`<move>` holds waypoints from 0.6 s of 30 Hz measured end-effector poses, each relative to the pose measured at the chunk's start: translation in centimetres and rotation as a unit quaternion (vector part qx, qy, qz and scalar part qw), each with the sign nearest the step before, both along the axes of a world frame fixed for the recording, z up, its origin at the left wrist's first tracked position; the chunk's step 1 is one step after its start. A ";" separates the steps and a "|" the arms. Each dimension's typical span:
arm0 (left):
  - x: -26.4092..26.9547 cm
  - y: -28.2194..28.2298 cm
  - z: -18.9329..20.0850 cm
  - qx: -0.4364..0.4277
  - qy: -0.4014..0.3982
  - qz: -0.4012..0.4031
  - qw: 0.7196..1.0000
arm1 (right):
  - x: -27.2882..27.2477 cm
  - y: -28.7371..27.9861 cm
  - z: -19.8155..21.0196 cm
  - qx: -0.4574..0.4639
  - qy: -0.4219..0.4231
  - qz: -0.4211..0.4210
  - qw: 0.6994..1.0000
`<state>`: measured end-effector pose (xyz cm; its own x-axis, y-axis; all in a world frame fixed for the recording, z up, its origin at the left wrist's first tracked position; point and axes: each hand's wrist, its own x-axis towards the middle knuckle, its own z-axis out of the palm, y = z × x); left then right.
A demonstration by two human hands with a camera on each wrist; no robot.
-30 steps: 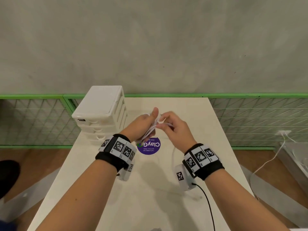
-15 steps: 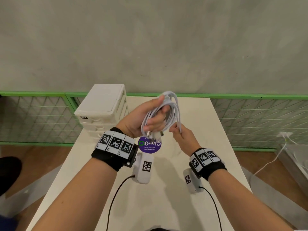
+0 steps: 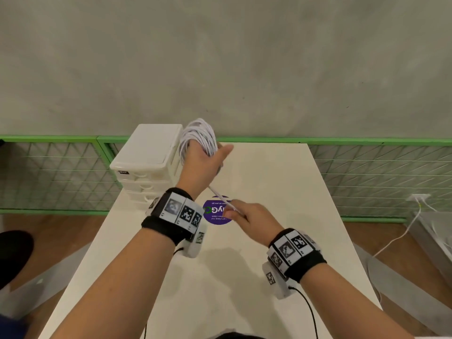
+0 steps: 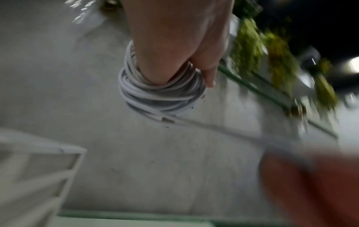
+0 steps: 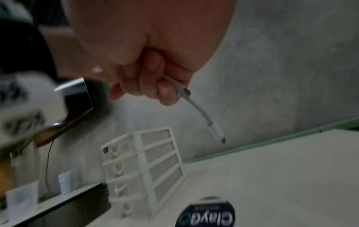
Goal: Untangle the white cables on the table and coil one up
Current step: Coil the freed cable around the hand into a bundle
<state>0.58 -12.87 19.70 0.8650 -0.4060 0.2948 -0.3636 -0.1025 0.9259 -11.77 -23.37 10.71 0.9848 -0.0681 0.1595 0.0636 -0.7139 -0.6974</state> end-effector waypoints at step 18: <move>-3.0 0.5 -0.8 0.074 0.292 -0.474 0.828 | 0.9 -2.3 6.5 0.199 -0.114 0.022 0.973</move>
